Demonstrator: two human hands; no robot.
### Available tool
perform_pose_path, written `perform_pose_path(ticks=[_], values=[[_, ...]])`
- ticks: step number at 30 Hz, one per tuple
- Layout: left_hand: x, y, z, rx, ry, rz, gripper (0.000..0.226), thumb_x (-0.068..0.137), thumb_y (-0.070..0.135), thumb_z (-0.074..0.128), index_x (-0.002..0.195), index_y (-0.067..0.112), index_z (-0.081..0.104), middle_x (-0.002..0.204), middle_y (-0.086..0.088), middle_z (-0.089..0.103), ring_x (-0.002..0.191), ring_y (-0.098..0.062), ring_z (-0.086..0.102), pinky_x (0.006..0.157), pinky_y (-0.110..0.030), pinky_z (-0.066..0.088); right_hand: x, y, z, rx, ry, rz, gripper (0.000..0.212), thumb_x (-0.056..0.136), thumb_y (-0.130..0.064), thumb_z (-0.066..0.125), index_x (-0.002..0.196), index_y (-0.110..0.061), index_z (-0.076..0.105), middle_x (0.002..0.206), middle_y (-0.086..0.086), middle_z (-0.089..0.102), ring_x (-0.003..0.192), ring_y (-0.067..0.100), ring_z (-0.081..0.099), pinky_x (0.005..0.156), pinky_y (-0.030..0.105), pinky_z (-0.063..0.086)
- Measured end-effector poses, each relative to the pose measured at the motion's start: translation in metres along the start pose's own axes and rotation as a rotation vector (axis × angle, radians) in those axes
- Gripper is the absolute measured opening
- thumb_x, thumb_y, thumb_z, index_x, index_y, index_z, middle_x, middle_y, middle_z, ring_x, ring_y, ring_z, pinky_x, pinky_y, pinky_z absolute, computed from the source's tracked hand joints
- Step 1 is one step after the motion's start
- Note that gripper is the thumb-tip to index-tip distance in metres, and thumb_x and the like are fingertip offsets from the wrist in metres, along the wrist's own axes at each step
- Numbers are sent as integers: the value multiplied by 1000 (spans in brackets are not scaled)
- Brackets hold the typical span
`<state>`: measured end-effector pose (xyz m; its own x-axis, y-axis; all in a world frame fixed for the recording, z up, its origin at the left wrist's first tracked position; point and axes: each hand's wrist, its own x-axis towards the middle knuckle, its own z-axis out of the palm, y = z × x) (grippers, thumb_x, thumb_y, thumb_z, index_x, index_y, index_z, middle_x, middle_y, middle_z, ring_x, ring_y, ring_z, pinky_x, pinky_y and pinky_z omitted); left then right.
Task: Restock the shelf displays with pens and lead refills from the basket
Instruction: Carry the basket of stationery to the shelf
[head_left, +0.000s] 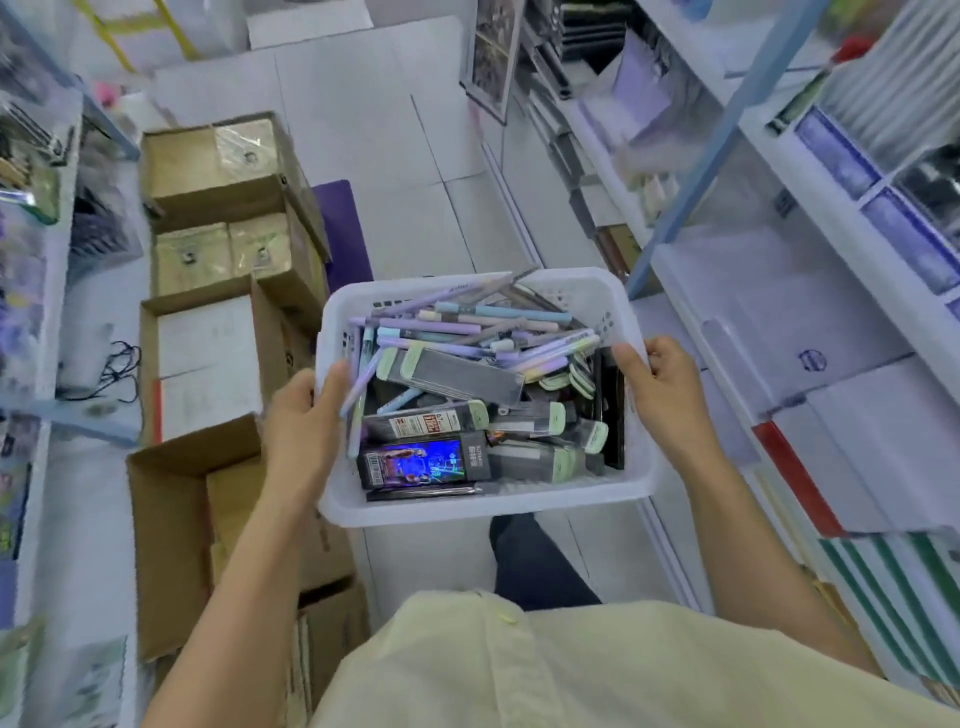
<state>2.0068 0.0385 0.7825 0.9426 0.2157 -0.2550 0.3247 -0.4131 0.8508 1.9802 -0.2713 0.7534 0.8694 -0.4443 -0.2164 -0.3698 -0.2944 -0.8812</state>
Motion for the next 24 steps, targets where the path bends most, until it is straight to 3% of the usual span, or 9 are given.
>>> perform_pose_path(ticks=[3, 8, 13, 16, 19, 22, 24], values=[[70, 27, 25, 17, 29, -1, 55, 95, 50, 49, 91, -4, 55, 91, -30, 61, 86, -46, 61, 75, -57, 51, 76, -20, 11, 11, -23, -7, 47, 94, -43, 55, 103, 3, 51, 91, 24, 58, 74, 19, 50, 65, 32, 39], [171, 77, 62, 6, 55, -17, 45, 94, 53, 49, 90, 9, 60, 89, -20, 66, 85, -41, 63, 74, -58, 52, 191, -60, 22, 34, -45, -19, 46, 95, -42, 55, 102, 4, 51, 84, 23, 53, 74, 20, 50, 69, 35, 41], [276, 118, 87, 11, 32, -12, 53, 95, 49, 49, 92, -4, 56, 91, -31, 61, 85, -46, 61, 77, -59, 51, 293, -95, 39, 23, -37, -13, 40, 96, -33, 56, 102, 6, 50, 99, 30, 60, 76, 21, 53, 69, 37, 45], [345, 142, 107, 19, -7, 47, 54, 97, 45, 48, 88, -8, 53, 85, -33, 57, 68, -37, 53, 62, -44, 45, 352, -110, 53, 12, 4, -6, 46, 95, -37, 55, 107, 6, 49, 104, 31, 59, 79, 34, 58, 77, 47, 50], [409, 172, 124, 51, -42, 95, 53, 98, 42, 47, 86, -9, 50, 77, -29, 51, 66, -31, 47, 59, -37, 36, 409, -124, 63, 28, 34, 17, 51, 96, -38, 54, 110, 10, 46, 110, 34, 55, 95, 47, 54, 71, 35, 43], [469, 201, 143, 80, -61, 114, 52, 98, 41, 48, 84, -9, 49, 72, -23, 45, 65, -26, 41, 58, -33, 32, 461, -143, 68, 64, 62, 31, 46, 96, -35, 55, 107, 9, 47, 105, 33, 56, 75, 31, 55, 63, 26, 41], [506, 218, 157, 111, -71, 131, 54, 98, 43, 47, 82, -8, 47, 70, -19, 42, 64, -23, 39, 58, -33, 30, 493, -152, 71, 89, 69, 55, 43, 97, -34, 55, 106, 8, 49, 101, 30, 58, 74, 18, 51, 61, 25, 40]])
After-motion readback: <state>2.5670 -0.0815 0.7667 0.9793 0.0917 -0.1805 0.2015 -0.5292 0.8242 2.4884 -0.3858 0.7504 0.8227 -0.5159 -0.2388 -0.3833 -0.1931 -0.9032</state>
